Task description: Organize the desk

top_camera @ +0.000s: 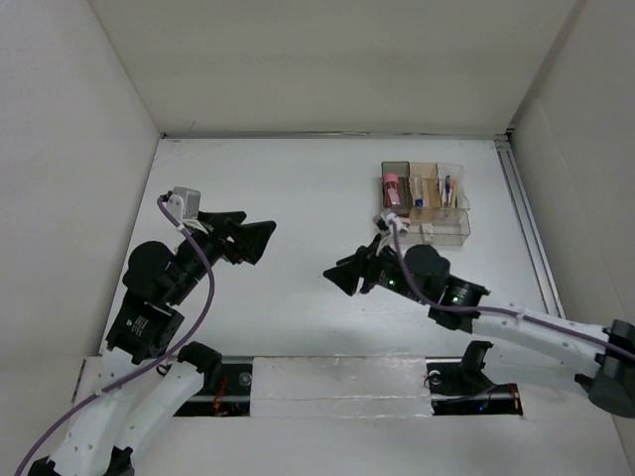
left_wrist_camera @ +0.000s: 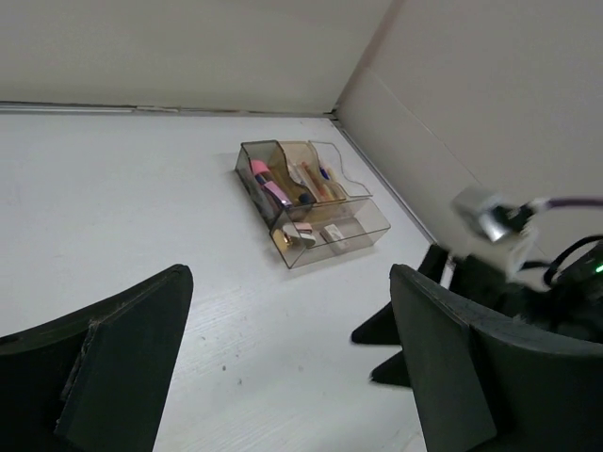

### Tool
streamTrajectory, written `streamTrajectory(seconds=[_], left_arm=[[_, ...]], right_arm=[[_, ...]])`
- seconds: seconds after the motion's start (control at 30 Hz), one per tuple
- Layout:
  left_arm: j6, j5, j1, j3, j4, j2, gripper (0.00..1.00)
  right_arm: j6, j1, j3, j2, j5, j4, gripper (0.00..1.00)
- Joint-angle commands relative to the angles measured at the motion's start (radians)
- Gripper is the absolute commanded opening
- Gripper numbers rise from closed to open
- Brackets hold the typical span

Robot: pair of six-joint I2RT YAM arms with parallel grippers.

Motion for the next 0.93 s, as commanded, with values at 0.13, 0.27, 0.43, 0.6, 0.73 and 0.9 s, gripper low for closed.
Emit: streamTrajectory(seconds=[0.13, 0.27, 0.43, 0.6, 0.73, 0.9], left_arm=[[-0.007, -0.096, 0.006, -0.015, 0.052, 0.028, 0.82], [0.001, -0.161, 0.006, -0.035, 0.054, 0.023, 0.81], [0.007, -0.207, 0.006, -0.065, 0.076, 0.036, 0.81], [0.012, -0.247, 0.006, -0.061, 0.081, 0.083, 0.8], [0.024, -0.258, 0.006, -0.067, 0.073, 0.076, 0.79], [0.026, -0.234, 0.006, -0.114, 0.148, 0.025, 0.81]], right_arm=[[0.058, 0.067, -0.123, 0.277, 0.054, 0.245, 0.62], [0.032, 0.122, -0.064, 0.376, 0.192, 0.213, 0.63], [0.039, 0.155, -0.064, 0.434, 0.266, 0.236, 0.64], [0.053, 0.155, -0.06, 0.462, 0.279, 0.251, 0.65], [0.061, 0.155, -0.025, 0.499, 0.269, 0.247, 0.65], [0.047, 0.155, 0.043, 0.479, 0.28, 0.187, 0.65]])
